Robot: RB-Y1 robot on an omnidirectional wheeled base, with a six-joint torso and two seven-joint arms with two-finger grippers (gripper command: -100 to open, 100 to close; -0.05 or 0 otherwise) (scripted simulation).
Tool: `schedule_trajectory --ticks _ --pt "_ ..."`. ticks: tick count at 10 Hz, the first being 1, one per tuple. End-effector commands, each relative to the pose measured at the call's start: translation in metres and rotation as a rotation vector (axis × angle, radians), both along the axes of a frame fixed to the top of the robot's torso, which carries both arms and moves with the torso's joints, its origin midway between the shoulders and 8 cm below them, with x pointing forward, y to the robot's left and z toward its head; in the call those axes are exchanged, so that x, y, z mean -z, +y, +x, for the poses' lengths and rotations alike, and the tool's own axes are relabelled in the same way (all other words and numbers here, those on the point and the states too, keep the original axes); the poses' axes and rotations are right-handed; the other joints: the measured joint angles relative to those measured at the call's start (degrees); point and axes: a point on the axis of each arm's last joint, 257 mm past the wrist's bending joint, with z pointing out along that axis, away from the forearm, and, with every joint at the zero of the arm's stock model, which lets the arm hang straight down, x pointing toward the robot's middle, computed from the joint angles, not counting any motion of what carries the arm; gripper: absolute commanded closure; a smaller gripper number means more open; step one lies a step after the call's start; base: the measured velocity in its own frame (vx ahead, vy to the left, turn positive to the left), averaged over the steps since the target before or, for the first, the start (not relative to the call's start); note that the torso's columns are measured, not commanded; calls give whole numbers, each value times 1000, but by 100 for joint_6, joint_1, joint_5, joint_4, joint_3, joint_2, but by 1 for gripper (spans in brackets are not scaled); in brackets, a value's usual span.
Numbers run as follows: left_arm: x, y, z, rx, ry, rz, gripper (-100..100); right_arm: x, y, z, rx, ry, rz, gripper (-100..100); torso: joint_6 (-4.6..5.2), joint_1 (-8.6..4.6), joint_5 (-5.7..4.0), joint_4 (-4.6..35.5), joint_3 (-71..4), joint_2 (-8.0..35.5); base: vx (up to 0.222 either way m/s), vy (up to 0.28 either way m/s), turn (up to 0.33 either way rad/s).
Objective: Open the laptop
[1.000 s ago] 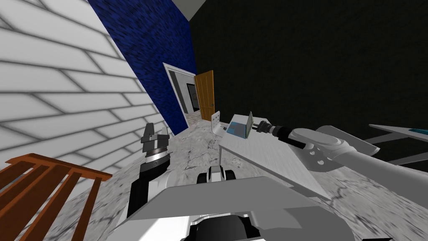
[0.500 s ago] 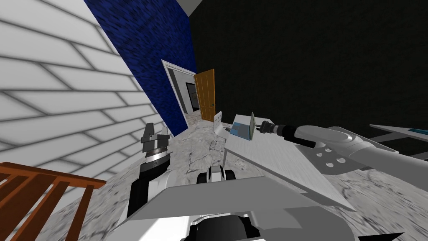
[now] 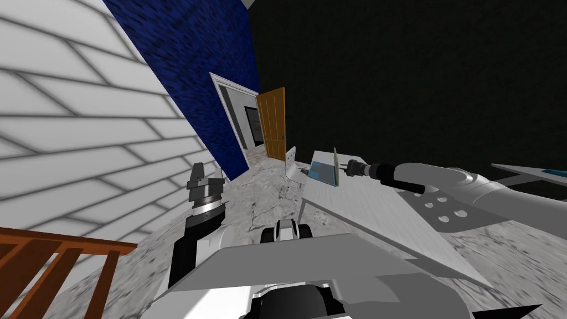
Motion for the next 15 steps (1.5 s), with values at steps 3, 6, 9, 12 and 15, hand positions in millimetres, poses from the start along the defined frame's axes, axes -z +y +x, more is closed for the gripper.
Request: schedule_trajectory --ticks 3,6,9,12,15 --pt "0 0 0 0 0 0 0 -16 27 0 -88 -7 -18 -100 1 11 5 -5 -12 -22 -220 32 -11" --pt "0 0 0 0 0 0 0 -12 35 -9 -137 48 -50 -100 -2 -2 0 -24 -49 -80 -125 -42 30" --pt "0 0 0 0 0 0 0 -14 10 -5 -61 66 -18 -100 -3 25 10 -29 -61 -99 115 25 17" --pt "0 0 0 0 0 0 0 -26 -11 1 9 57 6 -100 -1 4 2 -16 -35 -58 225 23 -7" --pt "0 0 0 0 0 0 0 -24 -28 1 53 53 11 -100 1 4 2 -2 -3 -5 109 4 70"
